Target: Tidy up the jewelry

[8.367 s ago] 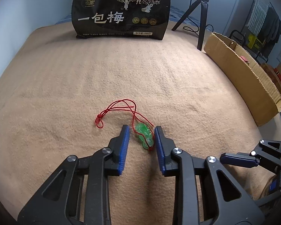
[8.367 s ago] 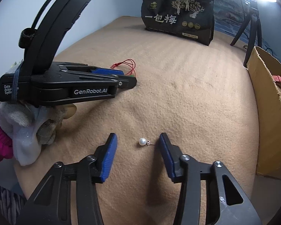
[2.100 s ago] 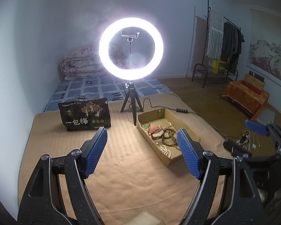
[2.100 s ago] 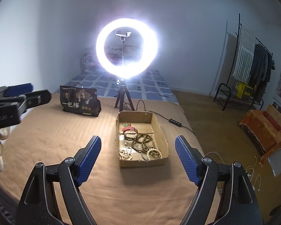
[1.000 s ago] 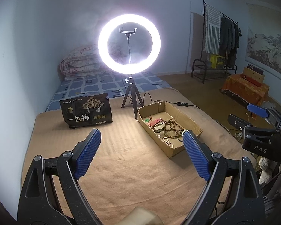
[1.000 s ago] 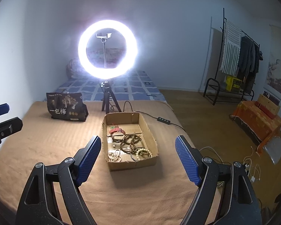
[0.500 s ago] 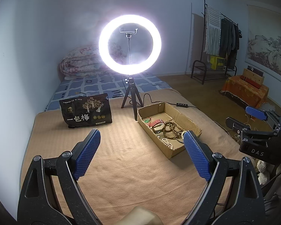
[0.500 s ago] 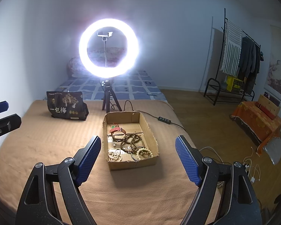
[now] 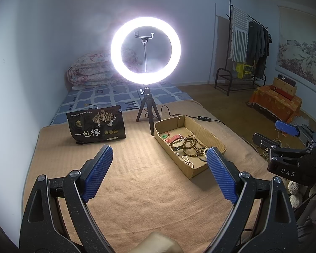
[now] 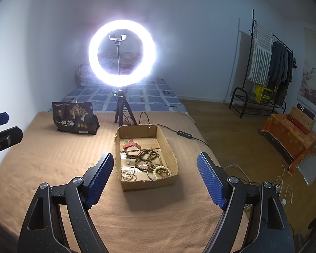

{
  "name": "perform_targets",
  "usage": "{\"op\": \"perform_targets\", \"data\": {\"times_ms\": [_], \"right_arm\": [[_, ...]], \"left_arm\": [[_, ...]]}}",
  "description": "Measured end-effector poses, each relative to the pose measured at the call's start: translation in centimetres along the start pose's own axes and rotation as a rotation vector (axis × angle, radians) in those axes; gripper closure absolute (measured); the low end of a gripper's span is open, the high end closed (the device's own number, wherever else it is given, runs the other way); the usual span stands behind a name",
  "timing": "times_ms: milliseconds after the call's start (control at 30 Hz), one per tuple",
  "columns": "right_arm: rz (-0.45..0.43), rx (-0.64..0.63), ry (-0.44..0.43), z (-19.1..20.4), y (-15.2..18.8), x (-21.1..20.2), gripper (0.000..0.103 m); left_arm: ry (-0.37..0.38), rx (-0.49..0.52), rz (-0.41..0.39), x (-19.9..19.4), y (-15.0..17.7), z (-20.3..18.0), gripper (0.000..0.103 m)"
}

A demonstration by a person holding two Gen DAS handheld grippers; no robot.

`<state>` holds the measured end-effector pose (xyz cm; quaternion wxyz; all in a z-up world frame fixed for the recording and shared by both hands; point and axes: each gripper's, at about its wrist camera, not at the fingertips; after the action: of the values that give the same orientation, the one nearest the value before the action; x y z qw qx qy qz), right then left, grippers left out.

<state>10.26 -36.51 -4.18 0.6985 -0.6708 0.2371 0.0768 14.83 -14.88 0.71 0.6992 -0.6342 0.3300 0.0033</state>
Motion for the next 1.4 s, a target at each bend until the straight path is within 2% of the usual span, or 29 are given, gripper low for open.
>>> {"op": "perform_targets", "data": {"times_ms": [900, 1400], "right_arm": [[0.002, -0.006, -0.002, -0.1, 0.1, 0.1, 0.021], [0.008, -0.018, -0.004, 0.0, 0.4, 0.3, 0.021]], "left_arm": [[-0.001, 0.003, -0.001, 0.1, 0.1, 0.1, 0.010], [-0.005, 0.045, -0.022, -0.7, -0.4, -1.8, 0.010]]}}
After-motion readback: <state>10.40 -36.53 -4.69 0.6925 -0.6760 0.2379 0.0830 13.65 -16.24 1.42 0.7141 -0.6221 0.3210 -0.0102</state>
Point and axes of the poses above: each gripper's, at about its wrist camera, not at the fingertips, and x roughly the way its jaws point, z to its left, y to its underside, and after that the axes turned 4 degrees about -z, right-handed
